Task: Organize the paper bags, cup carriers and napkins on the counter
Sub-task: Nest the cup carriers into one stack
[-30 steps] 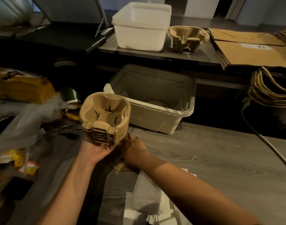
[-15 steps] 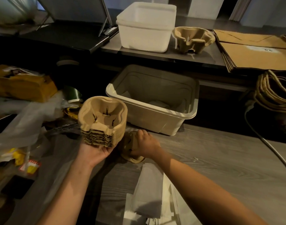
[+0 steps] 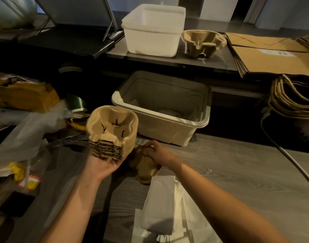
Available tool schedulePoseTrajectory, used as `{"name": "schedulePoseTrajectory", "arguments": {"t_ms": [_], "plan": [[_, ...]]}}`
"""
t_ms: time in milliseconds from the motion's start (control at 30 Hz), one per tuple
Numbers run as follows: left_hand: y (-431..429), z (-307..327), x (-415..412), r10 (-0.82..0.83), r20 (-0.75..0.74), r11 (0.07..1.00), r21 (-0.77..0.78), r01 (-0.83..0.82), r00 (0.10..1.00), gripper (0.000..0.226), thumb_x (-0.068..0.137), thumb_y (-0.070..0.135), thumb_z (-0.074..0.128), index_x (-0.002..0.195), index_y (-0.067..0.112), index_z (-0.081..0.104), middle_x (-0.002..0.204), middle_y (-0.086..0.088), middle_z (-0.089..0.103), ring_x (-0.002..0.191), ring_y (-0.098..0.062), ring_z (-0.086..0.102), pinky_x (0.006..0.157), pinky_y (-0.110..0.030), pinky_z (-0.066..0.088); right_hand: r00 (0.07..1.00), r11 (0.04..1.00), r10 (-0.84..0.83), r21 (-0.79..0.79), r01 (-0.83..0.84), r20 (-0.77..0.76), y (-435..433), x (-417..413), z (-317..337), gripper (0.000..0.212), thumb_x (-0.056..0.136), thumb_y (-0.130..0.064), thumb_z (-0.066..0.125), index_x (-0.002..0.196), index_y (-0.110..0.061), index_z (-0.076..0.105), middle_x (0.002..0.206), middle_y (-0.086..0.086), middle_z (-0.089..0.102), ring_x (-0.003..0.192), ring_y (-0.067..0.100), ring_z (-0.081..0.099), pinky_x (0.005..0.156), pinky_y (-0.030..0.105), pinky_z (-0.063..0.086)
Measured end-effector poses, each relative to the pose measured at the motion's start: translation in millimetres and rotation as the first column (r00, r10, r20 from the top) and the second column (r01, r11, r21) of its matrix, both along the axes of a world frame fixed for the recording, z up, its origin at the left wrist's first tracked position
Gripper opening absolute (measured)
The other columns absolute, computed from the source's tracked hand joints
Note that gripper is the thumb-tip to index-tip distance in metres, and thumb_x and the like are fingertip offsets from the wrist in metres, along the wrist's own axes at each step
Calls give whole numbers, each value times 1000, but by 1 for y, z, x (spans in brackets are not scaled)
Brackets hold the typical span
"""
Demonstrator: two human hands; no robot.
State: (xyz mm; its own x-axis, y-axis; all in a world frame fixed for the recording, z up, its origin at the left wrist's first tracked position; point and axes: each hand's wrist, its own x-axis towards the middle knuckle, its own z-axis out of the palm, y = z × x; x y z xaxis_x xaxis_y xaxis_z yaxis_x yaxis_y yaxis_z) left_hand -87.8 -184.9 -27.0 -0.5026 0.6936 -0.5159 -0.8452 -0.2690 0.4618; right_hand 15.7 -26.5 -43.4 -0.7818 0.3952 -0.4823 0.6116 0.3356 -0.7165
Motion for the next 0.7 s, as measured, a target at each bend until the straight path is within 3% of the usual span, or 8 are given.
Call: {"name": "schedulePoseTrajectory", "arguments": {"t_ms": [100,233,333,400,467,567,633,700], "plan": [[0,-2,-1,1,0,1000,-27,-1,1000,55,56,42,68,104,16,61,89,-15,72,87,-32,66,56,-38,58,997,998,20,55,-16,-80,0,11,32,54,93,-14,55,142,-19,33,118,7,58,97,18,59,77,26,51],[-1,-7,-5,60,-1,996,-59,-60,998,38,89,49,46,105,18,62,99,-13,70,93,-29,63,62,-38,59,969,913,187,393,-110,-162,0,37,87,34,93,-15,53,125,-23,58,117,1,61,105,16,57,86,29,47],[2,-7,-3,92,1,992,-85,-92,996,39,92,47,44,102,16,65,98,-14,71,88,-29,67,68,-45,58,900,801,217,596,58,-379,-5,55,122,24,92,-17,53,110,-26,67,107,-9,60,102,12,53,87,38,47],[5,-4,-1,87,28,993,-80,-84,996,41,92,48,42,105,16,64,96,-16,72,91,-31,65,64,-46,58,783,731,267,647,215,-562,-7,56,136,23,88,-21,52,102,-27,70,101,-12,59,99,12,48,84,40,44],[6,-1,1,68,43,996,-63,-65,997,43,93,48,39,105,15,63,95,-16,72,90,-31,66,61,-45,58,623,690,302,617,380,-722,-5,54,141,22,84,-22,54,96,-26,72,102,-13,57,104,13,44,86,37,42],[5,-2,2,75,48,995,-77,-71,996,47,92,50,38,113,15,61,110,-17,67,98,-33,63,65,-46,58,413,801,222,407,440,-883,-7,48,141,17,81,-18,64,88,-32,69,117,-13,49,118,15,38,98,28,36],[5,-4,3,76,77,994,-80,-69,994,49,92,52,39,117,15,60,111,-20,66,101,-34,62,68,-47,58,347,902,142,266,340,-927,-11,37,140,19,79,-17,66,86,-34,68,122,-13,47,122,18,38,101,25,35],[7,-4,7,64,70,993,-99,-57,995,50,93,52,36,112,12,60,105,-21,67,96,-35,62,64,-46,58,364,911,161,280,303,-917,-13,24,132,18,78,-15,65,86,-30,70,121,-11,48,121,20,41,102,32,38]]}}
